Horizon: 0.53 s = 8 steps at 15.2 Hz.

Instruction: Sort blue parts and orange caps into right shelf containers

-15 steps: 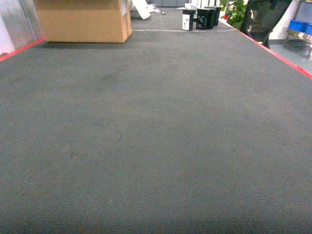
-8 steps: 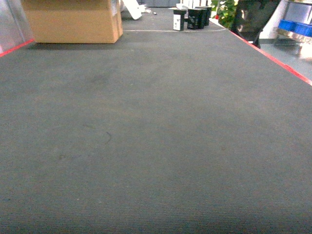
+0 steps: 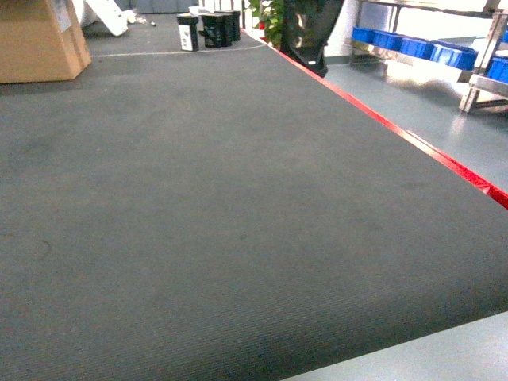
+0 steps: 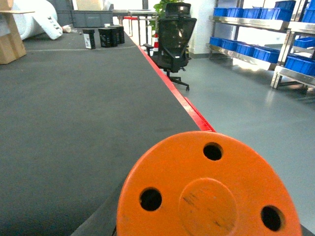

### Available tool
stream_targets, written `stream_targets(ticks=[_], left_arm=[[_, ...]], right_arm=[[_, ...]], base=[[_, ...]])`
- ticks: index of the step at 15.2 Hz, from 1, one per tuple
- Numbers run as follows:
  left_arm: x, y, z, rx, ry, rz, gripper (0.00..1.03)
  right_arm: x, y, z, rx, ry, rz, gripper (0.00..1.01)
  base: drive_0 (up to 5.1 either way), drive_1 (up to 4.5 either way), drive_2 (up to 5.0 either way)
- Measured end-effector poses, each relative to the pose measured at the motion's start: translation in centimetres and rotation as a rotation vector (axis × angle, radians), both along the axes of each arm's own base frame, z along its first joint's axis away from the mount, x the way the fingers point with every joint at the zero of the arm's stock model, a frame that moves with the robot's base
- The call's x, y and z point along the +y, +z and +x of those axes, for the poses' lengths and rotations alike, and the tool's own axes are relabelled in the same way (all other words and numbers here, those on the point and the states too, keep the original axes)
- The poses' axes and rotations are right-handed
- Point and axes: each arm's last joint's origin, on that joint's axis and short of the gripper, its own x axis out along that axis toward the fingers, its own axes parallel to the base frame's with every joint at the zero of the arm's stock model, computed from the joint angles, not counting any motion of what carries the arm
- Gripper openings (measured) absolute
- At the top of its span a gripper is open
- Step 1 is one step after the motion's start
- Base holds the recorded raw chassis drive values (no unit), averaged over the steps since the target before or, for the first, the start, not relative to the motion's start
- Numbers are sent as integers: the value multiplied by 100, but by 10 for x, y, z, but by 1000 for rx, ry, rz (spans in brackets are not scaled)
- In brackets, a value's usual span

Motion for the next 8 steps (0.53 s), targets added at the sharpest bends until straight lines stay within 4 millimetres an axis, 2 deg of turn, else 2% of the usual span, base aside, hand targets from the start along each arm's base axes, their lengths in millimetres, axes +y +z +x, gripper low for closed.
stream_targets(ticks=[8], left_arm=[[0,0,0,0,0,0,41]], right_arm=[[0,0,0,0,0,0,43]], base=[[-157,-157,-157]])
